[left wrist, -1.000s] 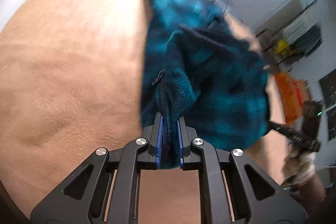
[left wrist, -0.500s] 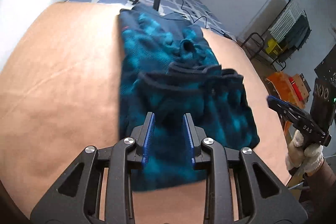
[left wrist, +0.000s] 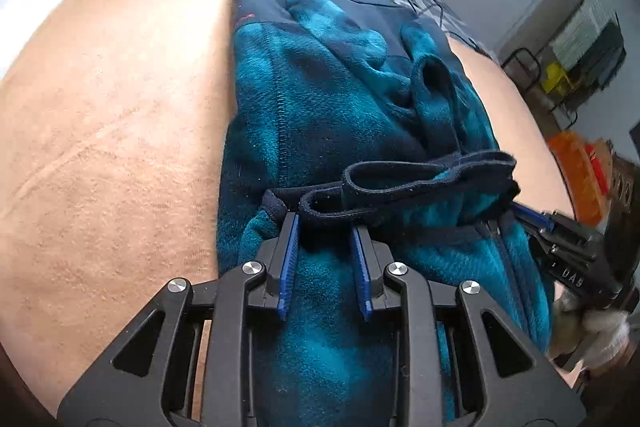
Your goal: Fold large clothes
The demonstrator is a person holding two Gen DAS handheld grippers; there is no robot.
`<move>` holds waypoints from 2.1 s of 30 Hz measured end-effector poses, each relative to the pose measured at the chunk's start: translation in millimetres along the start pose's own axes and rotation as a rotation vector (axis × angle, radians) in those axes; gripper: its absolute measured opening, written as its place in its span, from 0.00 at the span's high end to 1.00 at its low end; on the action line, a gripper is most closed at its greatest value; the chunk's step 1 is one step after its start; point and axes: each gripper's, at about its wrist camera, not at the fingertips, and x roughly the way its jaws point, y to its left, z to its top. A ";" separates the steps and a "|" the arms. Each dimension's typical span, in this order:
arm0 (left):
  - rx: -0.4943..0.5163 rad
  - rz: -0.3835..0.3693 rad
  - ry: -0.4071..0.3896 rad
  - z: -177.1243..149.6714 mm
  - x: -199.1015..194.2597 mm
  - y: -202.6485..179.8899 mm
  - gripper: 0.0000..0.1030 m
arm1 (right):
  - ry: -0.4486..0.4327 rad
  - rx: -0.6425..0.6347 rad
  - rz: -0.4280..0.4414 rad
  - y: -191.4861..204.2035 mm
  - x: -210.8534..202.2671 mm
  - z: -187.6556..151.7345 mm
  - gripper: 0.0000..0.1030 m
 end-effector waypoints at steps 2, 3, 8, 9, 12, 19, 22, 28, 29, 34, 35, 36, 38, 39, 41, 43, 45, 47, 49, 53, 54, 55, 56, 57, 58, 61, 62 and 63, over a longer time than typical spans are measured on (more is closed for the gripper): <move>-0.009 -0.024 0.011 3.1 -6.9 1.5 0.75 | 0.024 -0.020 0.000 1.5 -4.1 4.9 0.76; -0.024 -0.046 0.021 6.0 -11.6 3.4 0.74 | 0.030 -0.021 0.008 0.5 -8.3 7.4 0.75; -0.052 -0.112 -0.036 29.2 -50.5 15.1 0.60 | -0.062 0.012 0.080 -17.1 -48.5 27.1 0.71; -0.040 -0.111 -0.051 37.0 -57.1 16.9 0.60 | -0.072 0.014 0.082 -20.7 -53.3 32.2 0.72; -0.013 -0.078 -0.096 63.9 -69.3 23.7 0.60 | -0.097 0.016 0.078 -35.2 -60.1 54.5 0.79; -0.010 -0.024 -0.143 133.3 -46.3 51.5 0.60 | -0.133 0.024 0.102 -57.0 -30.0 118.7 0.87; -0.026 -0.031 -0.138 155.9 -23.4 62.4 0.60 | -0.126 0.038 0.126 -61.4 3.9 142.1 0.87; -0.083 -0.062 -0.099 183.5 28.1 87.2 0.52 | -0.071 0.056 0.106 -68.9 83.2 182.1 0.87; -0.091 -0.066 -0.092 187.9 37.2 90.5 0.51 | -0.056 0.057 0.091 -72.2 96.9 188.4 0.87; -0.125 -0.117 -0.050 202.5 71.7 104.4 0.50 | -0.039 0.098 0.073 -92.5 135.7 210.0 0.85; -0.132 -0.129 -0.045 203.9 74.8 106.1 0.50 | -0.055 0.103 0.089 -96.0 131.9 213.8 0.78; -0.152 -0.149 -0.036 207.6 82.3 111.4 0.50 | -0.071 0.108 0.104 -99.2 127.2 215.0 0.73; -0.186 -0.173 -0.028 210.3 89.7 119.0 0.49 | -0.120 0.147 0.131 -112.8 113.4 215.8 0.54; -0.209 -0.192 -0.021 213.4 95.8 123.9 0.49 | -0.142 0.173 0.148 -122.2 108.0 214.7 0.50; -0.242 -0.239 0.001 219.9 108.1 130.7 0.49 | -0.142 0.225 0.165 -139.9 108.6 213.1 0.47; -0.266 -0.290 0.010 225.1 118.5 133.4 0.49 | -0.096 0.304 0.223 -159.0 123.0 210.7 0.47; -0.270 -0.302 -0.001 230.5 123.1 131.9 0.49 | -0.067 0.365 0.291 -169.5 137.9 207.5 0.47; -0.269 -0.313 -0.009 235.0 126.7 128.7 0.49 | -0.083 0.394 0.346 -172.3 145.4 207.6 0.47; -0.255 -0.327 -0.010 239.6 130.2 123.1 0.50 | -0.087 0.421 0.409 -173.5 151.9 212.2 0.49; -0.221 -0.338 0.005 242.2 136.7 105.5 0.89 | -0.059 0.367 0.384 -158.1 160.9 227.1 0.89; -0.176 -0.309 -0.019 241.2 132.4 96.0 0.89 | -0.061 0.344 0.366 -153.6 159.2 227.8 0.91; -0.135 -0.284 -0.039 240.2 127.5 88.7 0.91 | -0.071 0.304 0.338 -145.9 155.3 230.2 0.92; -0.109 -0.280 -0.050 239.1 123.3 83.6 0.91 | -0.082 0.269 0.309 -139.6 150.3 231.9 0.93; -0.100 -0.281 -0.059 238.1 119.3 80.9 0.91 | -0.093 0.239 0.290 -136.2 145.5 233.4 0.93; -0.093 -0.279 -0.074 236.9 112.8 78.5 0.92 | -0.104 0.210 0.270 -131.6 139.3 234.7 0.94; -0.084 -0.294 -0.112 234.0 92.4 75.2 0.92 | -0.149 0.165 0.250 -124.3 116.7 237.8 0.94; -0.079 -0.295 -0.125 232.8 84.4 73.9 0.92 | -0.170 0.151 0.251 -120.7 104.9 238.1 0.94; -0.072 -0.298 -0.138 230.8 76.0 72.9 0.92 | -0.183 0.139 0.250 -117.9 96.6 238.3 0.94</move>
